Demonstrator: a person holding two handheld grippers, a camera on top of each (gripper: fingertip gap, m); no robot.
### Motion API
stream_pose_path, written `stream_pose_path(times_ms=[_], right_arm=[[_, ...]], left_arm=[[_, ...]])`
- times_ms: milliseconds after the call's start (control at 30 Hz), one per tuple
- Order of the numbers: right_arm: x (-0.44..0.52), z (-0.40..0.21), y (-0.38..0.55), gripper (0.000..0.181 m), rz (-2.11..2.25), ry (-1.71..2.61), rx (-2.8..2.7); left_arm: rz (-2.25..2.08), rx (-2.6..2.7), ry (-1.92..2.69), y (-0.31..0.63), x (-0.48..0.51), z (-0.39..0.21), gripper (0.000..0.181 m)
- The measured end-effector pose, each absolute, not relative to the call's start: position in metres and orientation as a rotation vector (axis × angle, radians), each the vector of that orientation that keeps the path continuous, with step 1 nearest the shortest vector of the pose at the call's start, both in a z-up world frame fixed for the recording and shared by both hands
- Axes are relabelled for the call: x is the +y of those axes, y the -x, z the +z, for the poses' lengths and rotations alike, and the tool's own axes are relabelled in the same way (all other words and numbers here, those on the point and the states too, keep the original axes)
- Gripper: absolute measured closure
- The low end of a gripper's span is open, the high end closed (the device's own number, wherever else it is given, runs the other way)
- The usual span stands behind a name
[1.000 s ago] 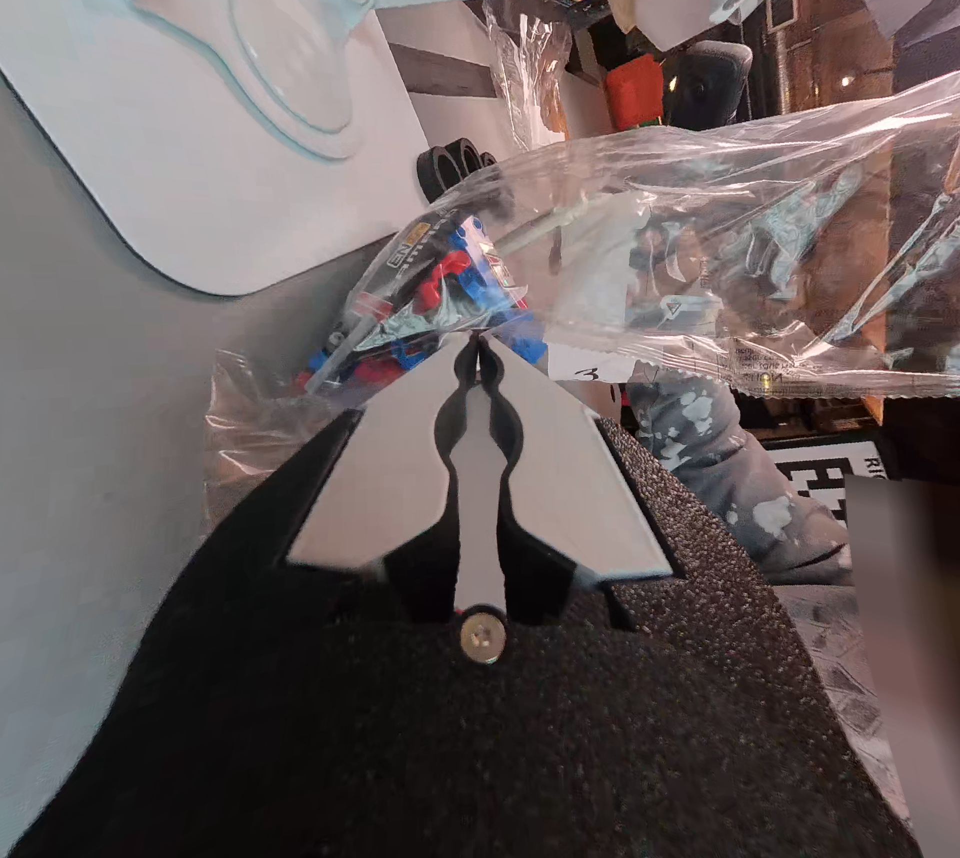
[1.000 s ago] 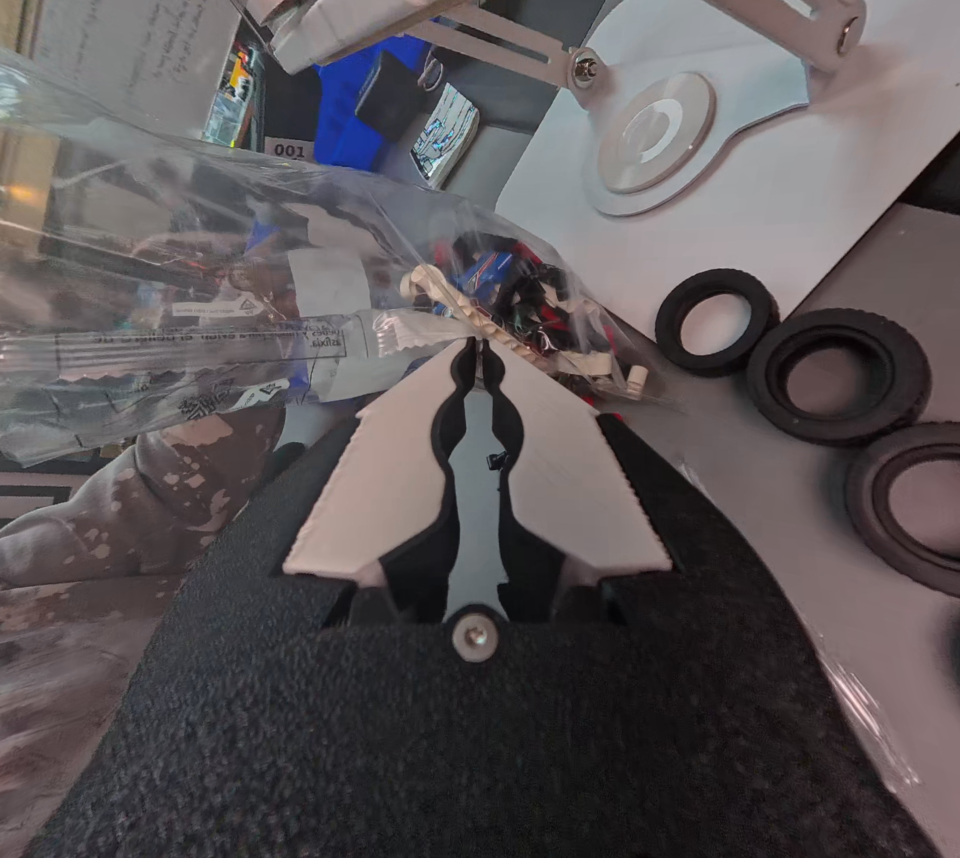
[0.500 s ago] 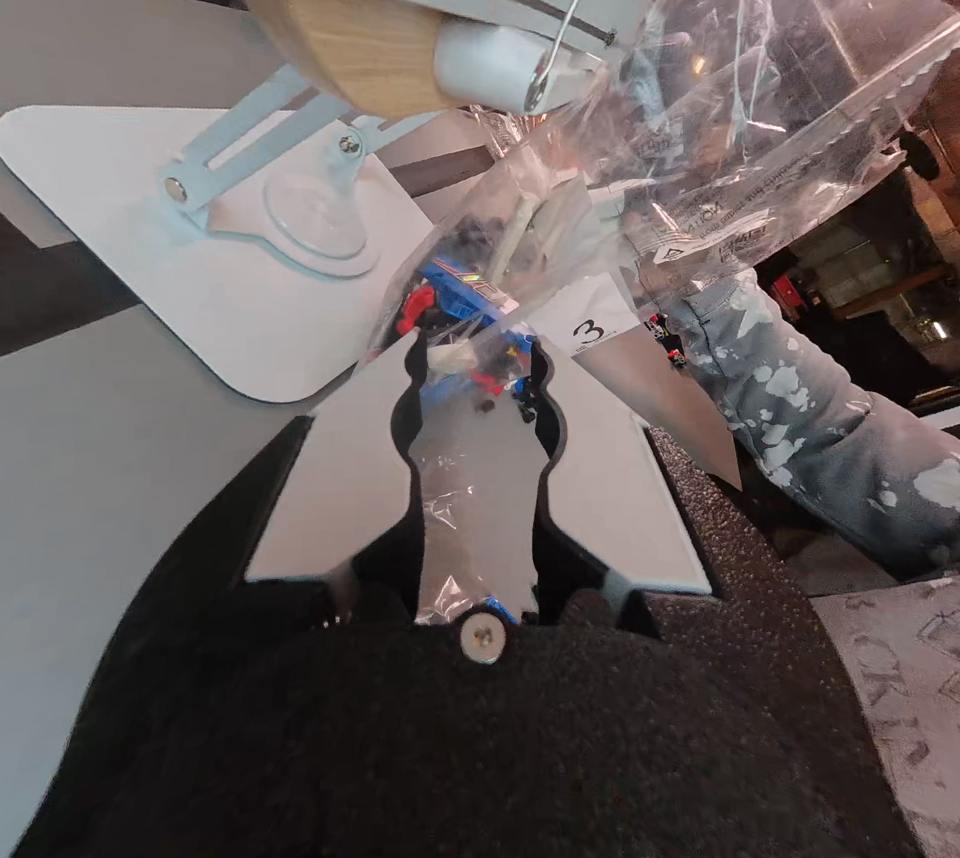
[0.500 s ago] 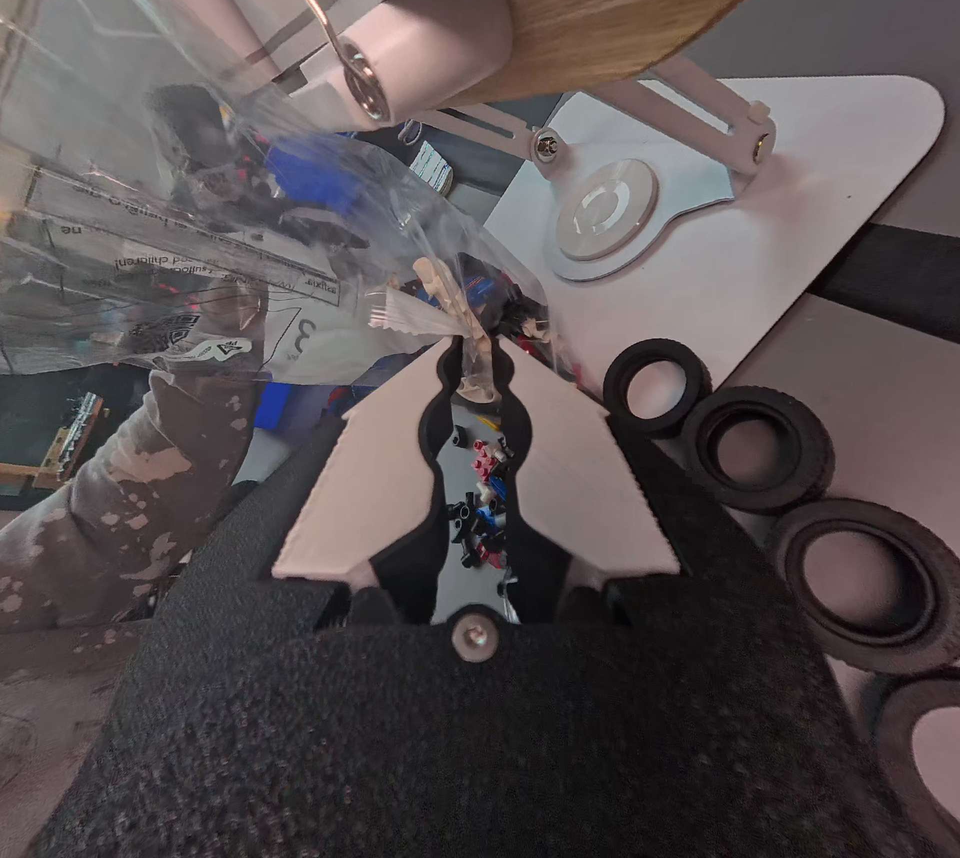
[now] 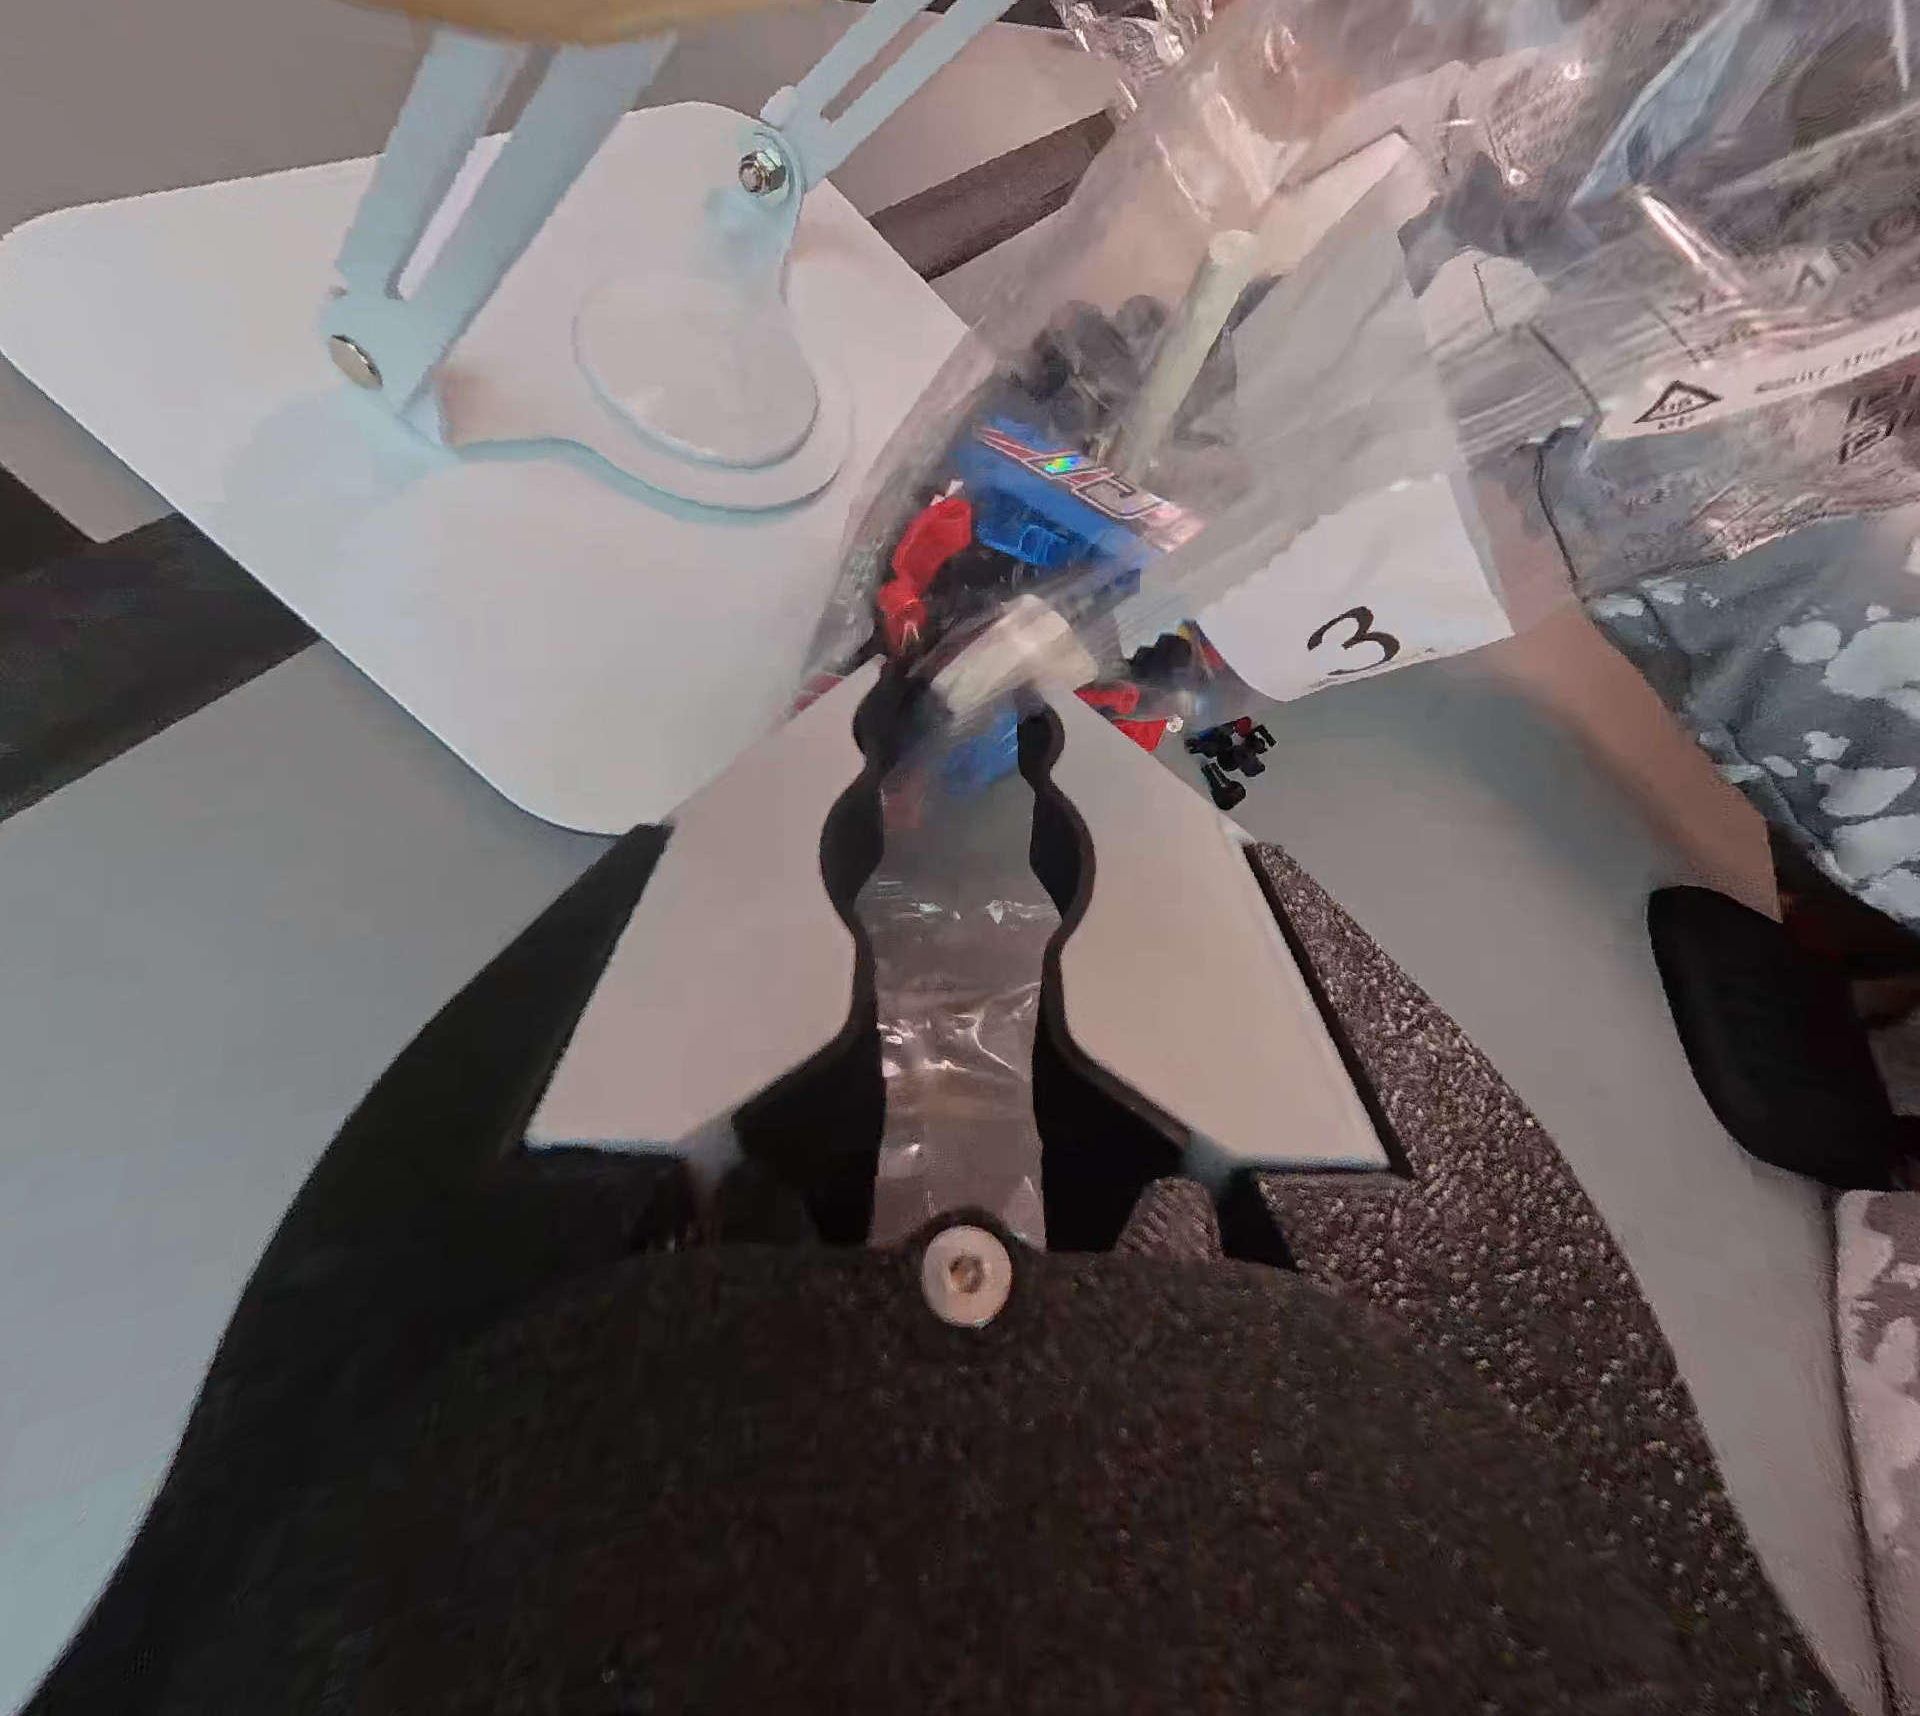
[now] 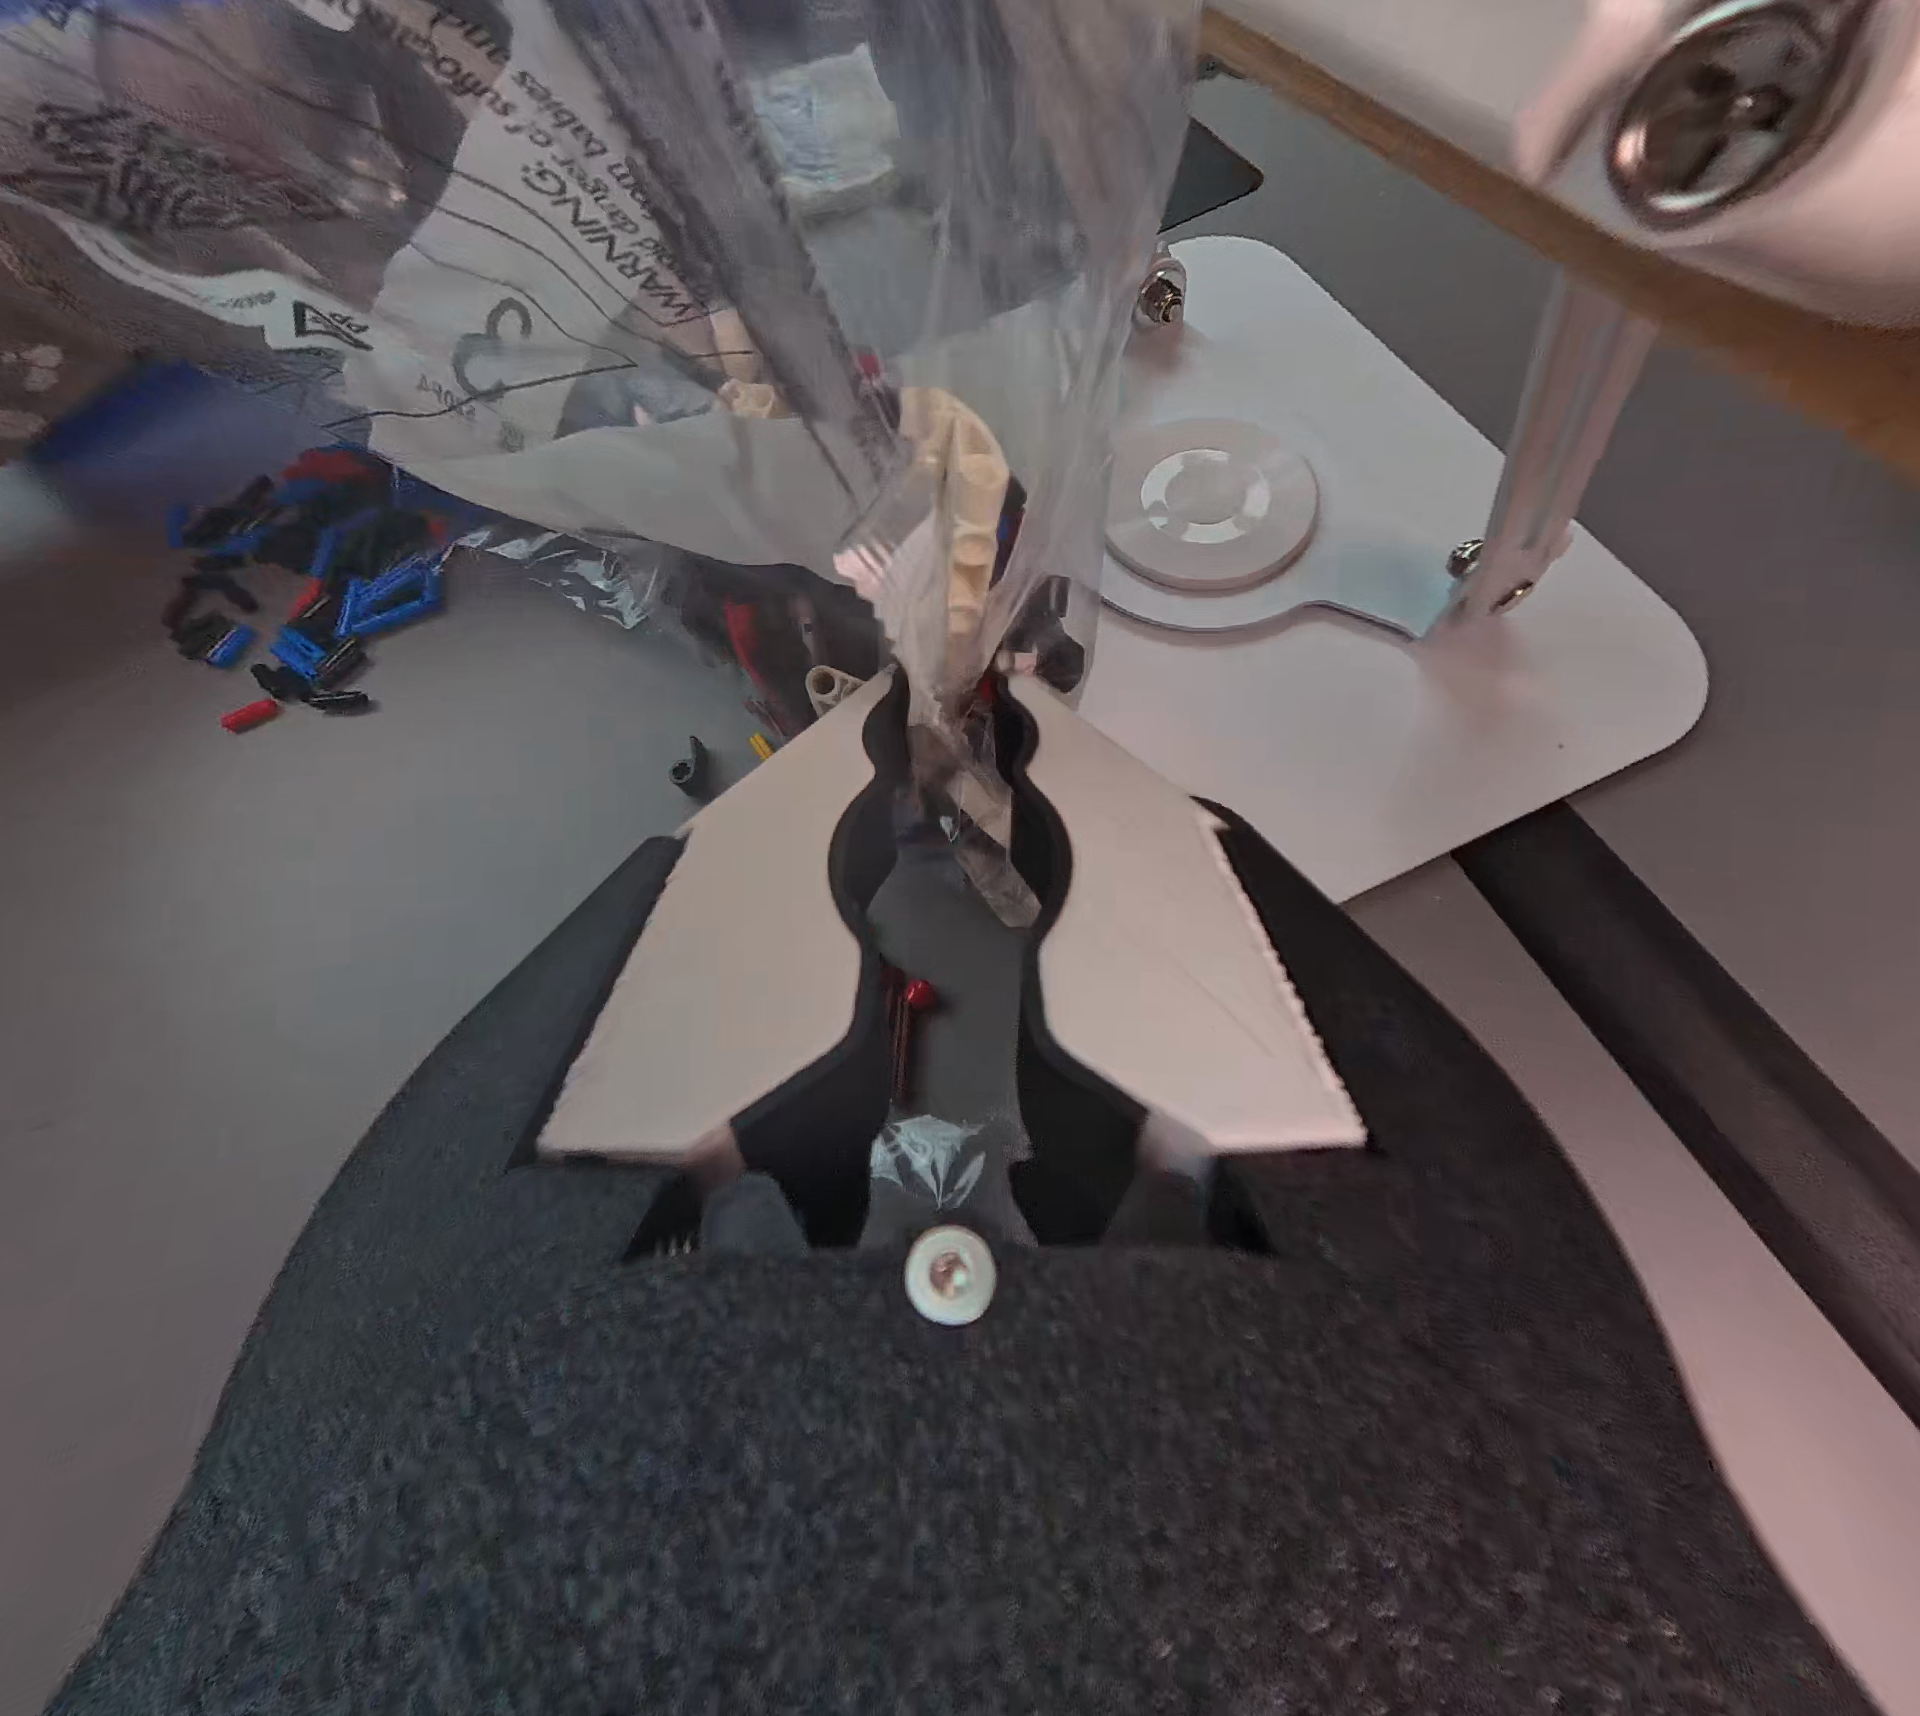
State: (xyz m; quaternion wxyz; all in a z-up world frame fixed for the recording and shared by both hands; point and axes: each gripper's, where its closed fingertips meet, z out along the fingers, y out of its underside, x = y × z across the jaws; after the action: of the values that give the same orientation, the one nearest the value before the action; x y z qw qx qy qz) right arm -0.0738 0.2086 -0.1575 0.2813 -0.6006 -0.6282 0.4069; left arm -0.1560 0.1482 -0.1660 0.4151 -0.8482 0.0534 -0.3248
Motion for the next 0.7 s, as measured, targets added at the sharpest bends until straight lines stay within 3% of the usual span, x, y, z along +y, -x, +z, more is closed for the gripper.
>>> stream_pose_path(times_ms=[400,700], right_arm=[[0.176,-0.160,0.043,0.174,1.507,2.100,-1.588],[0.160,-0.159,0.034,0.174,1.591,2.145,-1.578]], left_arm=[[-1.353,-0.101,2.203,0.126,0.110,-0.169,0.172],[-1.403,-0.106,2.218,0.121,0.100,-0.167,0.172]])
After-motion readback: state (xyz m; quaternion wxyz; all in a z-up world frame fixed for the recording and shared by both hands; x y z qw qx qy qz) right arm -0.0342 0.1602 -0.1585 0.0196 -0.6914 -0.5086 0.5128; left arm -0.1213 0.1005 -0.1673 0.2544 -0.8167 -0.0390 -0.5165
